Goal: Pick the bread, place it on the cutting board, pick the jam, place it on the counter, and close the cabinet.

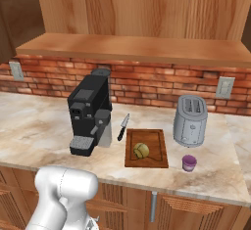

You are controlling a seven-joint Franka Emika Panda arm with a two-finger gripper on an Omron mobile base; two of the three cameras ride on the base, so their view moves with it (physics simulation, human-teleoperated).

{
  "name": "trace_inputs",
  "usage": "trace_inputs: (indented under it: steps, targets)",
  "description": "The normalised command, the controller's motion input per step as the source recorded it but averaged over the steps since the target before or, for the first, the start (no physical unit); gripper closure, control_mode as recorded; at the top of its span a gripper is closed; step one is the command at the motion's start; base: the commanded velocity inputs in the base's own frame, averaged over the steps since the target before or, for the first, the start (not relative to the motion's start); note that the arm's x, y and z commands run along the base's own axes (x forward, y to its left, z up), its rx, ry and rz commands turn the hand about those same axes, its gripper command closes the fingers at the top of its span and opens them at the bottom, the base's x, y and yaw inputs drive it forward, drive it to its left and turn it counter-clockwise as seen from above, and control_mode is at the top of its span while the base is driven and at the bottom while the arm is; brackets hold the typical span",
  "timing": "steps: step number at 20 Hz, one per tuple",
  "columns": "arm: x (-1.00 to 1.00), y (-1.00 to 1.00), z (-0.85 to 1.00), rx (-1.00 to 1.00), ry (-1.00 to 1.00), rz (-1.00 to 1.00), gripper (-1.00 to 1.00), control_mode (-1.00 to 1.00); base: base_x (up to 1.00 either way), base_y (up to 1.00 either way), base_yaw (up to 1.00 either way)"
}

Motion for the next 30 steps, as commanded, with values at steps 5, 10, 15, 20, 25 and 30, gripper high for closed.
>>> trace_inputs:
  steps: [5,10,15,20,25,30]
  targets:
    - [0.07,0.03,0.00,0.00,0.00,0.00,-1.00,-1.00,0.00,0.00,0.00]
    - [0.07,0.03,0.00,0.00,0.00,0.00,-1.00,-1.00,0.00,0.00,0.00]
    - [0.04,0.05,-0.02,0.00,0.00,0.00,-1.00,-1.00,0.00,0.00,0.00]
    - [0.02,0.07,-0.04,0.00,-0.01,-0.01,-1.00,-1.00,0.00,0.00,0.00]
    - [0.04,0.06,-0.01,0.00,-0.01,-0.02,-1.00,-1.00,0.00,0.00,0.00]
    - [0.07,0.00,0.00,0.00,-0.02,-0.04,-1.00,-1.00,0.00,0.00,0.00]
